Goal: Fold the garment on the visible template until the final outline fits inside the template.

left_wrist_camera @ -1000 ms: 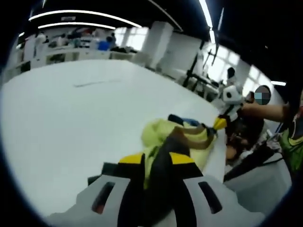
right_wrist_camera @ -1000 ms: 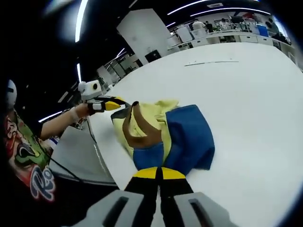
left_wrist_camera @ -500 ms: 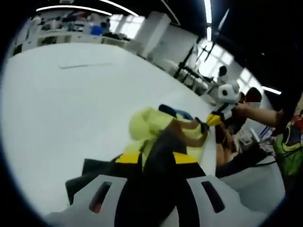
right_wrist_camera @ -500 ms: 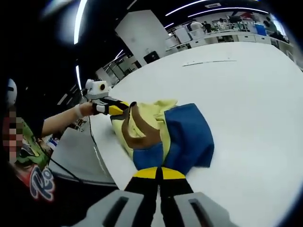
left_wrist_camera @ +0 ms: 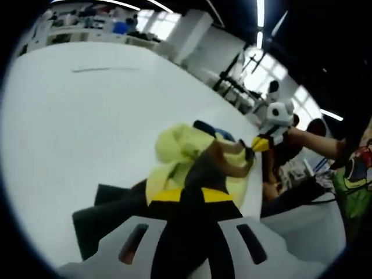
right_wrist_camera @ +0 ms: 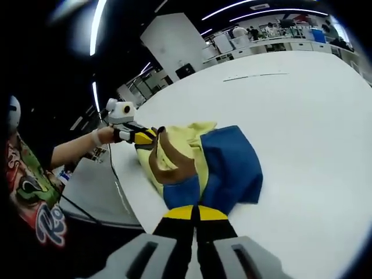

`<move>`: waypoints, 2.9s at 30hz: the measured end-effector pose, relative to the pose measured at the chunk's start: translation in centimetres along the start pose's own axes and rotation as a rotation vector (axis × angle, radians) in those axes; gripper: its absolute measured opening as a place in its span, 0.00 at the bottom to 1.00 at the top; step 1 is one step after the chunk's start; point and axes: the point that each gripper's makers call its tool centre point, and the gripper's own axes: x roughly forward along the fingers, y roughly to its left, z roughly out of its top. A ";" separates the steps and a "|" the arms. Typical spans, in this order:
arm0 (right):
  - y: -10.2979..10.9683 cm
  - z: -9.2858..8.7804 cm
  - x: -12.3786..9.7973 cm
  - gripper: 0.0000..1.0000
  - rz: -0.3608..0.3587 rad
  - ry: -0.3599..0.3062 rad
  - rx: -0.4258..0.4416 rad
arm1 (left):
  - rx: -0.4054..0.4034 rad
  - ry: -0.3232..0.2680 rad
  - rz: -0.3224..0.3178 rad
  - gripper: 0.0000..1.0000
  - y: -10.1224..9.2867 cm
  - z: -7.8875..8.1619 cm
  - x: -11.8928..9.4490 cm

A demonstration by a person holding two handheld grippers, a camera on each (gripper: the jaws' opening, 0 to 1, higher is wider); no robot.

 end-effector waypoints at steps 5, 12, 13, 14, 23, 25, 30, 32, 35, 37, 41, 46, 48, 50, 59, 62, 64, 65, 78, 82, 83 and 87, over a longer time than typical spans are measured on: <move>0.1 0.2 0.0 0.00 0.001 -0.003 -0.006 | -0.011 -0.013 0.016 0.00 0.2 0.1 -0.4; 0.4 0.6 -0.3 0.00 -0.004 -0.017 -0.017 | -0.031 -0.026 0.033 0.00 0.3 0.0 -0.6; 0.5 0.9 -0.5 0.00 -0.007 -0.025 -0.024 | -0.021 -0.034 0.038 0.00 0.1 0.2 -0.7; 0.5 1.1 -0.7 0.00 -0.010 -0.032 -0.029 | -0.026 -0.039 0.037 0.00 -0.1 0.4 -1.0; 1.4 5.1 -1.9 0.00 -0.035 -0.125 -0.111 | -0.019 -0.152 0.066 0.00 -1.2 2.9 -3.6; 1.7 6.5 -2.2 0.00 -0.042 -0.154 -0.131 | -0.009 -0.184 0.075 0.00 -1.5 3.5 -4.3; 3.4 10.7 -3.2 0.00 -0.036 -0.240 -0.194 | 0.004 -0.279 0.107 0.00 -1.6 5.8 -6.4; 3.9 12.0 -3.5 0.00 -0.041 -0.262 -0.225 | 0.002 -0.316 0.113 0.00 -1.8 6.7 -7.2; 4.9 14.7 -4.0 0.00 -0.037 -0.308 -0.264 | 0.010 -0.386 0.129 0.00 -2.1 8.6 -8.8; 5.5 16.3 -4.2 0.00 -0.032 -0.335 -0.288 | 0.016 -0.411 0.140 0.00 -2.1 9.5 -9.6; 6.1 18.8 -4.2 0.00 -0.034 -0.358 -0.341 | 0.035 -0.483 0.161 0.00 -2.2 12.1 -11.6; 6.7 22.1 -4.2 0.00 -0.032 -0.386 -0.396 | 0.057 -0.552 0.187 0.00 -2.1 15.0 -13.5; 6.9 23.2 -4.2 0.00 -0.032 -0.397 -0.411 | 0.063 -0.575 0.193 0.00 -2.0 15.8 -14.1; 7.1 24.0 -4.3 0.00 -0.026 -0.410 -0.420 | 0.079 -0.588 0.210 0.00 -1.8 16.6 -14.5; 6.9 27.8 -4.6 0.00 -0.033 -0.450 -0.459 | 0.128 -0.638 0.251 0.00 -1.1 20.3 -15.9; 6.5 29.3 -4.7 0.00 -0.043 -0.466 -0.463 | 0.141 -0.663 0.264 0.00 -0.8 21.8 -16.2; 6.1 30.5 -4.7 0.00 -0.044 -0.484 -0.457 | 0.156 -0.681 0.285 0.00 -0.3 23.0 -16.4; 5.8 31.0 -4.6 0.00 -0.045 -0.486 -0.453 | 0.147 -0.685 0.292 0.00 0.1 23.4 -16.4; -3.9 32.6 3.9 0.00 -0.129 -0.323 -0.363 | 0.084 -0.527 0.460 0.00 10.8 22.1 -10.4; -7.2 31.1 7.7 0.00 -0.132 -0.248 -0.295 | 0.044 -0.417 0.491 0.00 15.0 19.3 -7.0; -8.1 30.6 8.7 0.00 -0.138 -0.230 -0.277 | 0.034 -0.397 0.503 0.00 16.0 18.6 -6.2; -10.4 29.7 11.2 0.00 -0.163 -0.190 -0.267 | 0.016 -0.360 0.507 0.00 17.9 17.5 -4.2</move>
